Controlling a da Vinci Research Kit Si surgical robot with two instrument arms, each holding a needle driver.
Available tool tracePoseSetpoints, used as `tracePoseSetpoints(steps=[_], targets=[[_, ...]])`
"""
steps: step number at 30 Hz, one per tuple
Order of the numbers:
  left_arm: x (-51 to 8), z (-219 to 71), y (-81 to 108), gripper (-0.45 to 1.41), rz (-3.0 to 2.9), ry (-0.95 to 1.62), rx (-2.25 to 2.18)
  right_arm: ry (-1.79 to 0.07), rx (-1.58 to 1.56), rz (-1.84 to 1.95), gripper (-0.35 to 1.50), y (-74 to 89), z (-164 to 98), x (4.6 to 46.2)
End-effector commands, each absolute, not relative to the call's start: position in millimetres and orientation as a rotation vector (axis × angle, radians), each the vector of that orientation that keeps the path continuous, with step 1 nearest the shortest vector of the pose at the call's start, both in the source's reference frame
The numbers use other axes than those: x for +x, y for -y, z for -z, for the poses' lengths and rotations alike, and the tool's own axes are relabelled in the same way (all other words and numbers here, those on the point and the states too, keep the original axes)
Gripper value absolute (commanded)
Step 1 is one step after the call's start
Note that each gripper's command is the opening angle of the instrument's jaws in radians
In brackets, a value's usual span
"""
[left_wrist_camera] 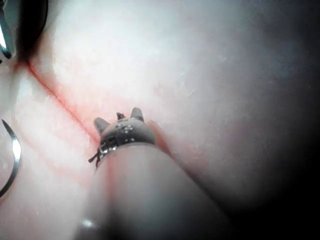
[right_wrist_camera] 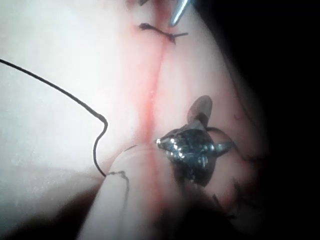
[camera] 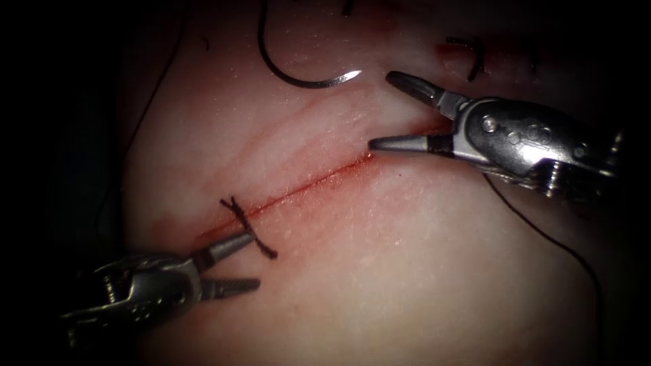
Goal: Wound Closure
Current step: Grab the suture tail with the left gripper.
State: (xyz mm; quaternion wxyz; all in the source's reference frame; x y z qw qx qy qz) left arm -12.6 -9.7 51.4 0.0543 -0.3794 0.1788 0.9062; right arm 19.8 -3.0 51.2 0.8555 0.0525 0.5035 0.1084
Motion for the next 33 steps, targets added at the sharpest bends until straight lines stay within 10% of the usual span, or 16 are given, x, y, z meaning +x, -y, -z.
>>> tracePoseSetpoints(steps=[1,33], targets=[[-13.5,-51.9,9.3,0.66,-2.768,-0.566,-1.148,-1.056,0.107,-0.217,0.94,2.9,-51.6,20.5],[-16.0,-52.9,9.4,0.11,-3.083,-0.841,-1.096,-1.045,0.125,-0.212,0.88,4.0,-52.8,20.5]])
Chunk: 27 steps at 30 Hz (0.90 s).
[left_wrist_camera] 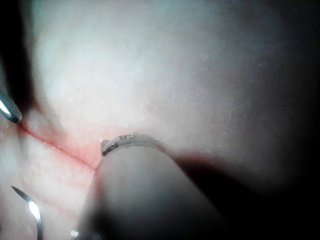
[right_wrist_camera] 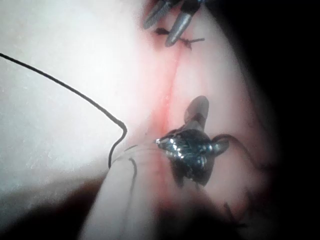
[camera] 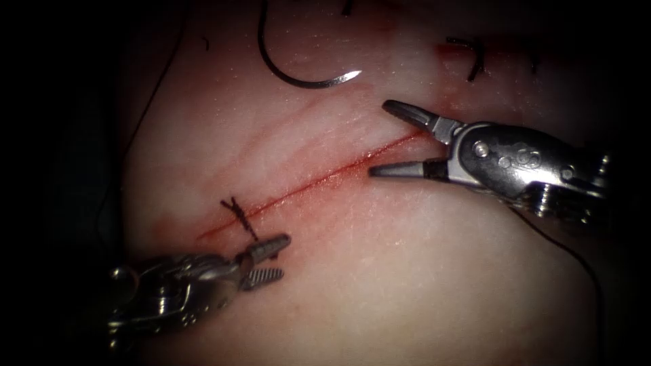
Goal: Wound Closure
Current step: Grab the suture tail with the left gripper.
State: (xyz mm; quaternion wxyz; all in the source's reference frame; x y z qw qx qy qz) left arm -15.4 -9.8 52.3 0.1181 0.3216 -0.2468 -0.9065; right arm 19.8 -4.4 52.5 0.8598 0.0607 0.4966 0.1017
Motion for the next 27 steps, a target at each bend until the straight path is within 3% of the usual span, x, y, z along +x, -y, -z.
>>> tracePoseSetpoints(steps=[1,6,15,16,17,18,27], targets=[[-16.0,-53.1,9.4,0.06,2.650,0.725,0.942,-1.045,0.125,-0.212,0.86,4.0,-52.8,20.5],[-15.9,-53.6,9.6,-0.35,2.631,0.738,0.929,-1.045,0.125,-0.212,0.86,4.1,-52.8,20.7],[-15.7,-53.6,10.2,-0.35,2.622,0.759,0.947,-1.050,0.132,-0.205,0.84,4.3,-52.8,20.9],[-15.7,-53.5,10.2,-0.35,2.619,0.771,0.957,-1.057,0.146,-0.193,0.76,4.5,-52.9,20.9],[-15.5,-53.2,10.1,-0.35,2.616,0.774,0.964,-1.077,0.174,-0.167,0.54,4.7,-52.9,21.0],[-15.3,-53.0,10.1,-0.35,2.609,0.779,0.968,-1.085,0.184,-0.152,0.49,4.9,-53.0,21.1],[-12.1,-49.5,9.3,-0.35,2.533,0.816,0.993,-1.174,0.296,0.009,0.54,7.2,-55.4,23.2]])
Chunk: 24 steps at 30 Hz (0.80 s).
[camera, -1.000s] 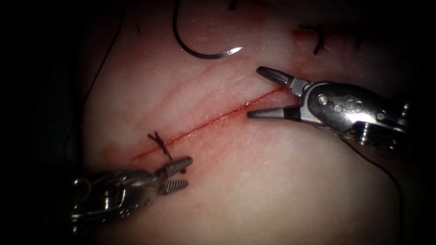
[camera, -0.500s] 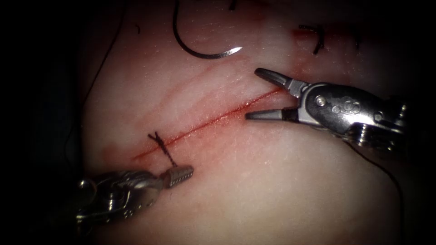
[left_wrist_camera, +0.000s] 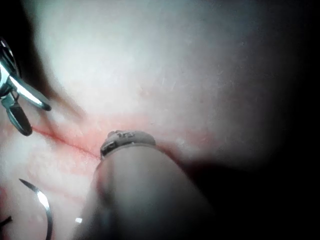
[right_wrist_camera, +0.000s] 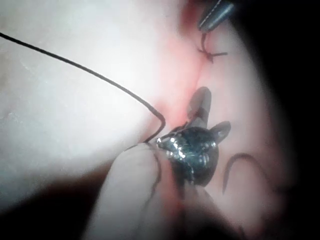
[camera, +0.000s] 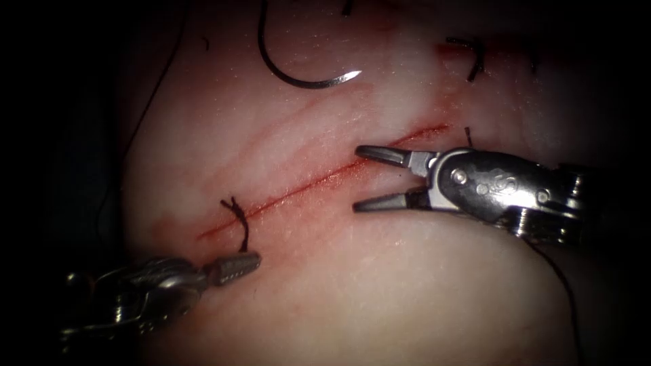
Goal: Wound Closure
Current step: Grab the suture tail with the left gripper.
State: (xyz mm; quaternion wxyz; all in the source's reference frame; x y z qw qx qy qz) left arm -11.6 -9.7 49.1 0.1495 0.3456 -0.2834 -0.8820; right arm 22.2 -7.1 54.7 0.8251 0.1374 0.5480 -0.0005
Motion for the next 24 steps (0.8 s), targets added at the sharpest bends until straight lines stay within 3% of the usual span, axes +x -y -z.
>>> tracePoseSetpoints(steps=[1,4,13,21,22,24], targets=[[-11.8,-49.4,9.3,-0.35,2.526,0.816,0.992,-1.184,0.305,0.020,0.54,7.4,-55.6,23.4],[-11.0,-49.4,9.3,-0.35,2.515,0.815,0.994,-1.193,0.318,0.056,0.57,8.1,-56.0,24.2],[-10.9,-48.7,9.0,-0.35,2.520,0.831,1.002,-1.228,0.275,0.082,0.94,9.1,-57.0,27.4],[-11.0,-48.5,8.7,-0.35,2.508,0.815,1.024,-1.245,0.226,0.102,1.06,9.3,-56.6,29.4],[-11.2,-48.6,8.7,-0.30,2.509,0.815,1.023,-1.246,0.227,0.102,1.06,9.3,-56.6,29.3],[-11.5,-48.7,8.4,0.16,2.562,0.787,1.070,-1.248,0.229,0.105,1.06,9.3,-56.5,28.8]])
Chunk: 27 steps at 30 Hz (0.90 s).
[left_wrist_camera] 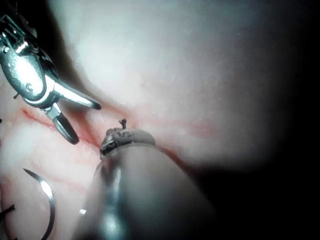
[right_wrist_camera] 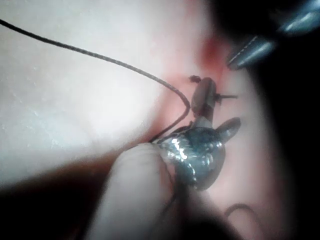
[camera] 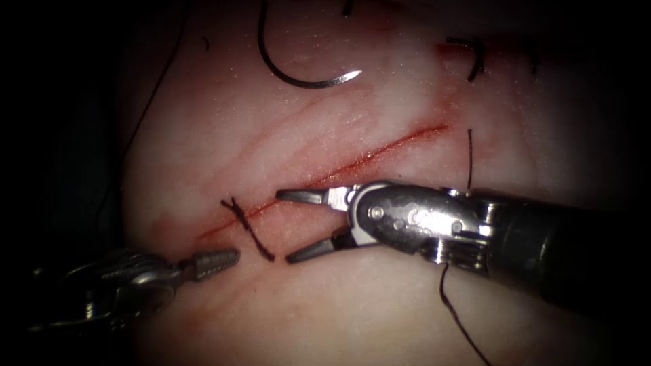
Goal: Wound Closure
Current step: Grab the suture tail with the left gripper.
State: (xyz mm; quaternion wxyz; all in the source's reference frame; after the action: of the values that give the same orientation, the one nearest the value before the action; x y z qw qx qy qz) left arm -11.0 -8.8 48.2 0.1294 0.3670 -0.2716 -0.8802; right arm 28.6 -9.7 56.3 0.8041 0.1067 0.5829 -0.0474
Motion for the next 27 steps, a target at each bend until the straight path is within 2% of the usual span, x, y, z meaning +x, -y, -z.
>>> tracePoseSetpoints(steps=[1,4,7,14,27], targets=[[-11.7,-48.8,8.4,0.44,2.578,0.775,1.089,-1.243,0.233,0.109,1.06,9.3,-56.5,28.4],[-12.5,-49.3,8.4,0.64,2.587,0.738,1.103,-1.228,0.224,0.105,1.06,9.1,-56.5,27.3],[-13.6,-50.0,8.7,0.71,2.585,0.721,1.134,-1.215,0.193,0.083,1.06,8.7,-56.5,26.2],[-14.8,-51.5,8.8,0.64,2.583,0.720,1.116,-1.206,0.171,0.065,1.06,8.4,-56.4,25.0],[-14.8,-53.2,9.8,0.57,2.589,0.633,1.055,-1.205,0.169,0.063,1.04,8.5,-56.4,25.0]])
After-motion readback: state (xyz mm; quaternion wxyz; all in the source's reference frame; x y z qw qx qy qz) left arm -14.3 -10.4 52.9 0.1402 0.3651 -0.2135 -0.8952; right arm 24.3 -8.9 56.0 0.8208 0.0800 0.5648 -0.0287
